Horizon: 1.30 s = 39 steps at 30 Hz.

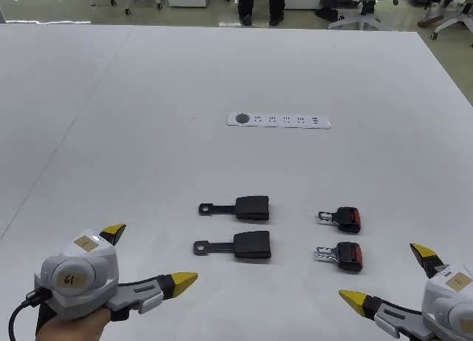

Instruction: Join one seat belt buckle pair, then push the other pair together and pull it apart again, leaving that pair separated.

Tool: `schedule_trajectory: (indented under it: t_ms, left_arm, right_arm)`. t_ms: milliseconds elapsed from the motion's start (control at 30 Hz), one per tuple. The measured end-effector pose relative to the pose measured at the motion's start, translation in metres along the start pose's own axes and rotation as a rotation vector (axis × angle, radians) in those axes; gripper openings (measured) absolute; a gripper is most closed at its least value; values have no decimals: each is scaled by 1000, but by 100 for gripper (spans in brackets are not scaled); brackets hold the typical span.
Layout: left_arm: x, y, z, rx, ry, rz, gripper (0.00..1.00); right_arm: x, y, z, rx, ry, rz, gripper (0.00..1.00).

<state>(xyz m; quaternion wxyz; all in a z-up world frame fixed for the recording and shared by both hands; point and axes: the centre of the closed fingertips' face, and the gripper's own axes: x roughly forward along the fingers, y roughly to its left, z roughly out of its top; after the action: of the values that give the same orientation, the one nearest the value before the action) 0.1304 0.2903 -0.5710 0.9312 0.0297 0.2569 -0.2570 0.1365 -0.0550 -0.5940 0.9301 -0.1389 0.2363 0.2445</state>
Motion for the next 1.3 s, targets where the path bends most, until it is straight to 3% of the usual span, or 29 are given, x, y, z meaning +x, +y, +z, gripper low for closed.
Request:
schedule_trajectory:
  t_ms: [1300]
  left_arm:
    - [2,-8,2,11,0,-40,100]
  right_arm:
    - [-4,5,-4,11,3,21,90]
